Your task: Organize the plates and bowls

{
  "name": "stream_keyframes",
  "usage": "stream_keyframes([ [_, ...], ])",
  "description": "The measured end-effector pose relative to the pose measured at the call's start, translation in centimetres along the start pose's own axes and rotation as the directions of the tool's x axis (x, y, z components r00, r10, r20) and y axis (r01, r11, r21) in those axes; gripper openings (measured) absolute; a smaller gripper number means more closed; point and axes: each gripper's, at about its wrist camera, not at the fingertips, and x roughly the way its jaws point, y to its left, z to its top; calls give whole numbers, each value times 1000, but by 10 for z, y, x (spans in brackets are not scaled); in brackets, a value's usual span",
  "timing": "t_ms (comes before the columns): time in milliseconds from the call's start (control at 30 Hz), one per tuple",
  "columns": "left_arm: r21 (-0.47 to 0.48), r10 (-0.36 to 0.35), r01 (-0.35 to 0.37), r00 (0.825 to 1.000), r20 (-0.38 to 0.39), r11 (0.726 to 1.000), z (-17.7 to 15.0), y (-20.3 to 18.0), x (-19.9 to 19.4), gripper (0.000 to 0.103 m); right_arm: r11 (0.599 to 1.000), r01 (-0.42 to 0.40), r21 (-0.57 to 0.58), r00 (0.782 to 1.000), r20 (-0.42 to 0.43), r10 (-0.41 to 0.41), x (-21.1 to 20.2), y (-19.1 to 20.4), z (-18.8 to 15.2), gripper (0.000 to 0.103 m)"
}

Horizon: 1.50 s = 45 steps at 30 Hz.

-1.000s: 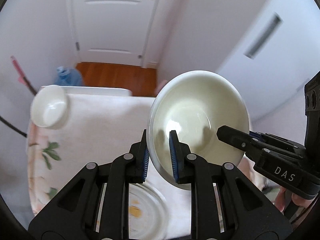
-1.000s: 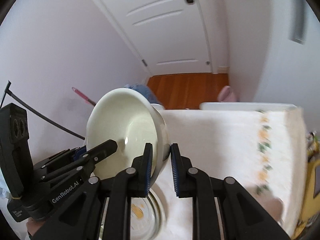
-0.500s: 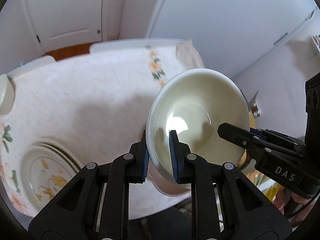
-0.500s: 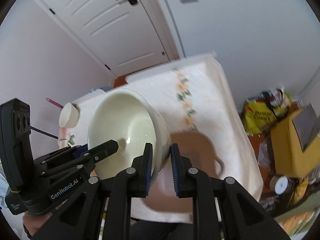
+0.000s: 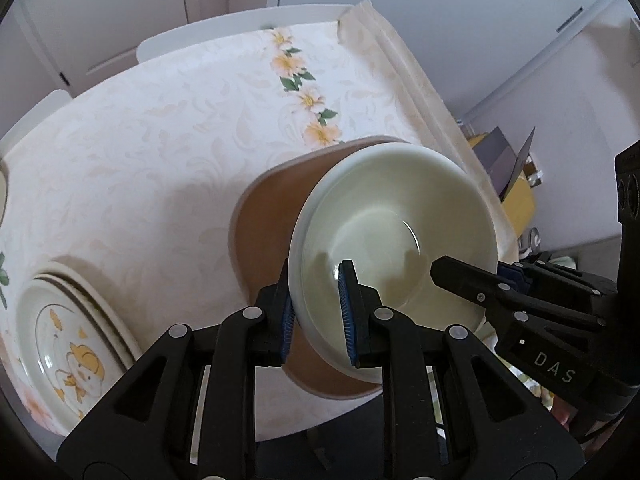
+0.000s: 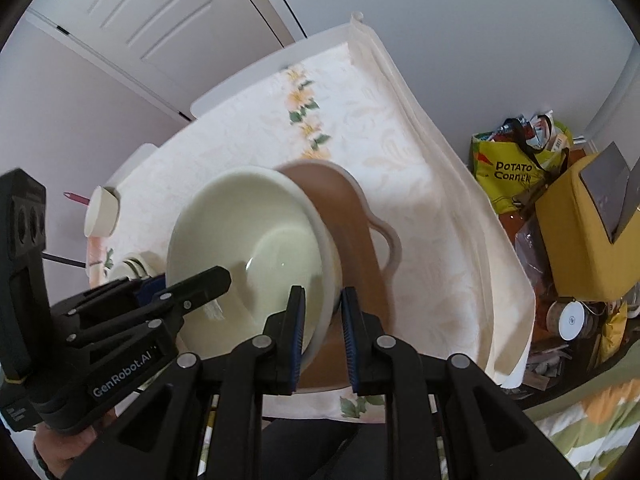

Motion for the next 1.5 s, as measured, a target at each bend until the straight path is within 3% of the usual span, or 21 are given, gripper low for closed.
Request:
stream_keyframes([
  [133, -11, -9, 8, 998, -62, 1000, 3, 2, 18, 17, 1000, 7, 20, 1000, -7, -7, 9, -7, -3, 17],
  [333, 33, 73, -71, 996, -58, 997, 5, -4, 32, 18, 1000, 11, 23, 1000, -9, -11, 16, -9, -6, 19],
  [767, 78, 137, -133, 989, -48, 988, 0, -7, 22, 19, 998, -5, 61, 1000, -14, 6, 16, -12, -2, 20],
  [833, 81, 129, -126, 991, -29, 989, -1, -8, 16, 19, 998, -15, 59, 1000, -11, 16, 14, -10, -2, 26],
  [900, 92, 139, -137, 990, -16, 986, 0, -10, 15, 19, 996, -48, 69, 999, 9, 48, 8, -8, -1, 42],
  [1067, 82, 110, -109, 994, -7, 991, 1, -9, 7, 23, 996, -53, 77, 997, 68, 48, -12, -8, 2, 46],
  [1100, 82, 107, -107, 994, -2, 991, 1, -8, 4, 25, 995, -51, 81, 996, 78, 44, -16, -9, 2, 46],
  [1167, 75, 94, -94, 996, 5, 993, 1, -8, -1, 48, 995, -44, 87, 994, 107, 35, -27, -14, 0, 50],
  [1200, 69, 84, -85, 996, 15, 994, 1, -8, -5, 92, 995, -41, 88, 993, 116, 31, -32, -16, -1, 58],
  [1233, 67, 76, -77, 997, 29, 995, 2, -8, -9, 102, 996, -38, 86, 992, 126, 27, -37, -18, -1, 62],
  [1300, 63, 68, -71, 996, 52, 996, 3, -8, -17, 103, 996, -36, 78, 990, 141, 24, -46, -19, -2, 71],
  [1500, 11, 64, -66, 990, 128, 998, -3, 8, -54, 103, 1000, -6, -12, 983, 186, 8, -73, 0, 1, 72],
])
